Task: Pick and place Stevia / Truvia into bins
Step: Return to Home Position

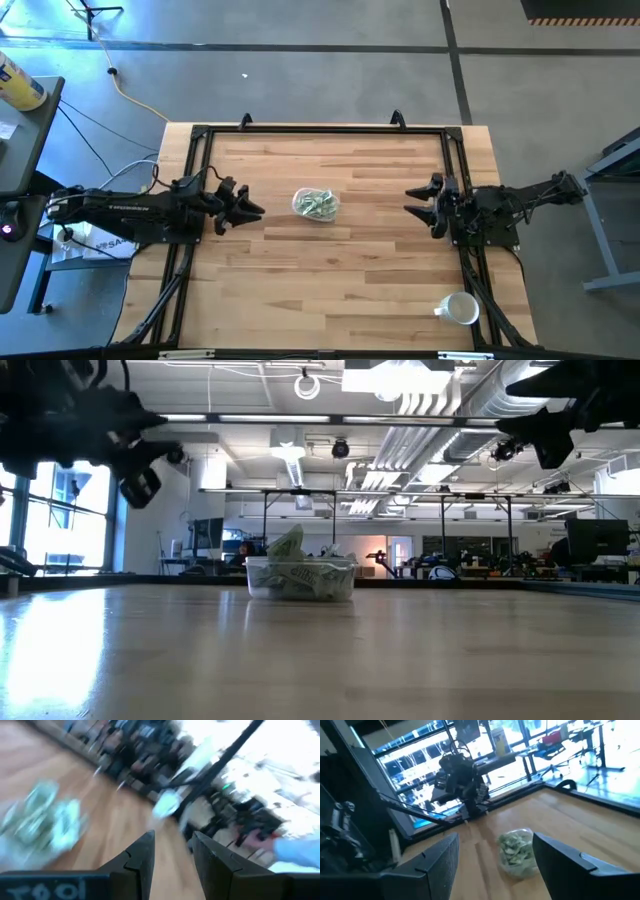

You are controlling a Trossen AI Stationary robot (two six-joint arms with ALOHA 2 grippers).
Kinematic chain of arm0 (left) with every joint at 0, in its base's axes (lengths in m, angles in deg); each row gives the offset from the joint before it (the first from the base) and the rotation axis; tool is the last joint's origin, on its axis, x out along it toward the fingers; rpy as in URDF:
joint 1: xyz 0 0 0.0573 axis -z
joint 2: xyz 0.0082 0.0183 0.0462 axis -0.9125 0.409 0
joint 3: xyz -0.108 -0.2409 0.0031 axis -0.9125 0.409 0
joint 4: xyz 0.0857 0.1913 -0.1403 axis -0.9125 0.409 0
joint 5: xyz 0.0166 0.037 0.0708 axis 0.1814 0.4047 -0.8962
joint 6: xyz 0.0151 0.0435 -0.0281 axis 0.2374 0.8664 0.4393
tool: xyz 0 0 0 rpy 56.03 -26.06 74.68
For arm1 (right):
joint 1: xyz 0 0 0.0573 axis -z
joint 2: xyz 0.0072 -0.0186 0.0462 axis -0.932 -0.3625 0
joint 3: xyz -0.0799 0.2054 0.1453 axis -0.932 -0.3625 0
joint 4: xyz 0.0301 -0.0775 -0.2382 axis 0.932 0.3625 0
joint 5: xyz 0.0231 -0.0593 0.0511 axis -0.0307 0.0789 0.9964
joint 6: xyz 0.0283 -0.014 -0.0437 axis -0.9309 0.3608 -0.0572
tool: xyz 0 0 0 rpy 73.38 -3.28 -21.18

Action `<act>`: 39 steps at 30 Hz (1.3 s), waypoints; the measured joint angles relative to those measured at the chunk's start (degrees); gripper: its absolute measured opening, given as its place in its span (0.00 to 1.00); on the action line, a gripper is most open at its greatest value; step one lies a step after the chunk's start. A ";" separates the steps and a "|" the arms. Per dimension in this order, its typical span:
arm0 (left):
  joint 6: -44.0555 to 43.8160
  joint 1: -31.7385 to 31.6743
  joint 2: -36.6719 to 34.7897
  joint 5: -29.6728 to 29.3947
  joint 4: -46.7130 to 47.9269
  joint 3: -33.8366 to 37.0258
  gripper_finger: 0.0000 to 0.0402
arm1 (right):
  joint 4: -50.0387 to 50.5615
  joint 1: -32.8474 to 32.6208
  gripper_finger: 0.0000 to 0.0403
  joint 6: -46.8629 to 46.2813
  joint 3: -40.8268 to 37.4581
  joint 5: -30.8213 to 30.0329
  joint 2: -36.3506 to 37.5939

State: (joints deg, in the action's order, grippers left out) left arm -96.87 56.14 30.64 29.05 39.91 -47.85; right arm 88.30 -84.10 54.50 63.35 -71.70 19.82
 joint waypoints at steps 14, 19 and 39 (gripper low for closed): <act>-0.99 -0.02 -7.95 -13.54 17.55 -0.20 0.41 | 9.86 0.00 0.60 9.80 0.03 -0.20 7.14; -0.93 -0.04 -7.93 -20.05 19.65 -0.20 0.41 | 13.29 0.00 0.60 15.08 0.03 5.20 12.27; 8.22 -0.02 -7.80 -22.21 24.23 -0.22 0.41 | 21.02 0.00 0.60 16.14 0.03 2.35 12.93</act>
State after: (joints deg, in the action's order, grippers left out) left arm -88.65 56.12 22.85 6.84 64.14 -48.07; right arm 109.32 -84.11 70.64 63.38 -69.36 32.75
